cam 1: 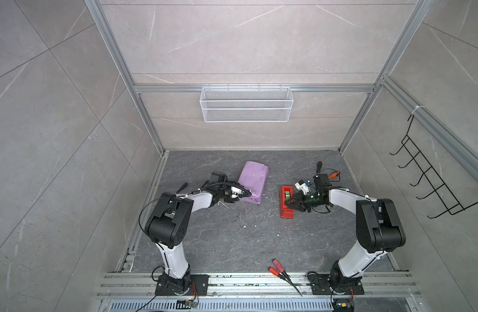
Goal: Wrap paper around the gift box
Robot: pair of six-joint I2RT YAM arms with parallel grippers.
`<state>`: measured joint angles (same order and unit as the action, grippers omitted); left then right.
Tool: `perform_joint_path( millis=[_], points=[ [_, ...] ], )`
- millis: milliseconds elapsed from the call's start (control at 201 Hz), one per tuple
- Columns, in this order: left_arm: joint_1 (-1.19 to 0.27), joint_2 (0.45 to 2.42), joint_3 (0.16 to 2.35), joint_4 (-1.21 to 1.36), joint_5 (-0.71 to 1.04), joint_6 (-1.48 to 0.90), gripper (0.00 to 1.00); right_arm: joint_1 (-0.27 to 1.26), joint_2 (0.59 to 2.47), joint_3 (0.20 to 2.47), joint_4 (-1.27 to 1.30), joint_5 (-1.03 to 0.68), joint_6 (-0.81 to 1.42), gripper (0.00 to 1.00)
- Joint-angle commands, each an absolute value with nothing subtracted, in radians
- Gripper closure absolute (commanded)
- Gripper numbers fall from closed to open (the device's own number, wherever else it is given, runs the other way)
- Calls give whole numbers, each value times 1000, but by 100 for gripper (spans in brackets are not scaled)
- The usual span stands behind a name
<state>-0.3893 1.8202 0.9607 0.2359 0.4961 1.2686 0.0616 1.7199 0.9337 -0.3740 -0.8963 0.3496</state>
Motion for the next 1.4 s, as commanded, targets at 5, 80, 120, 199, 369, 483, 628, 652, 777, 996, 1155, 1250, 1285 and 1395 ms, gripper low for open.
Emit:
perform_joint_path(
  millis=[5, 80, 120, 199, 369, 483, 628, 652, 777, 996, 1155, 1250, 1285, 1395],
  points=[
    [-390, 1850, 925, 112, 443, 1266, 53, 79, 1745, 923, -349, -900, 374, 80],
    [-390, 1847, 923, 112, 443, 1266, 53, 81, 1742, 939, -339, -916, 394, 89],
    [-390, 1847, 923, 112, 444, 1266, 53, 81, 1738, 950, -334, -923, 405, 94],
    [-390, 1848, 923, 112, 444, 1266, 53, 81, 1723, 976, -334, -927, 427, 100],
    [-390, 1846, 920, 113, 443, 1266, 53, 81, 1691, 1025, -316, -940, 501, 100],
    [-391, 1846, 920, 113, 444, 1267, 53, 81, 1694, 1055, -328, -925, 531, 100],
    [-390, 1847, 920, 113, 443, 1269, 53, 80, 1713, 1088, -367, -889, 546, 100],
    [-390, 1848, 919, 114, 443, 1268, 53, 80, 1714, 1095, -367, -886, 555, 100],
    [-390, 1850, 920, 113, 446, 1269, 53, 80, 1684, 1140, -356, -884, 620, 100],
    [-390, 1847, 919, 114, 445, 1267, 53, 84, 1629, 1173, -391, -902, 663, 100],
    [-390, 1853, 918, 116, 447, 1264, 53, 86, 1609, 1074, -414, -891, 631, 100],
    [-391, 1853, 920, 117, 446, 1264, 53, 87, 1576, 1019, -402, -884, 643, 100],
    [-390, 1854, 920, 119, 447, 1263, 53, 87, 1562, 1007, -407, -884, 646, 100],
    [-390, 1855, 922, 121, 447, 1260, 53, 88, 1522, 1033, -454, -881, 644, 100]
  ],
)
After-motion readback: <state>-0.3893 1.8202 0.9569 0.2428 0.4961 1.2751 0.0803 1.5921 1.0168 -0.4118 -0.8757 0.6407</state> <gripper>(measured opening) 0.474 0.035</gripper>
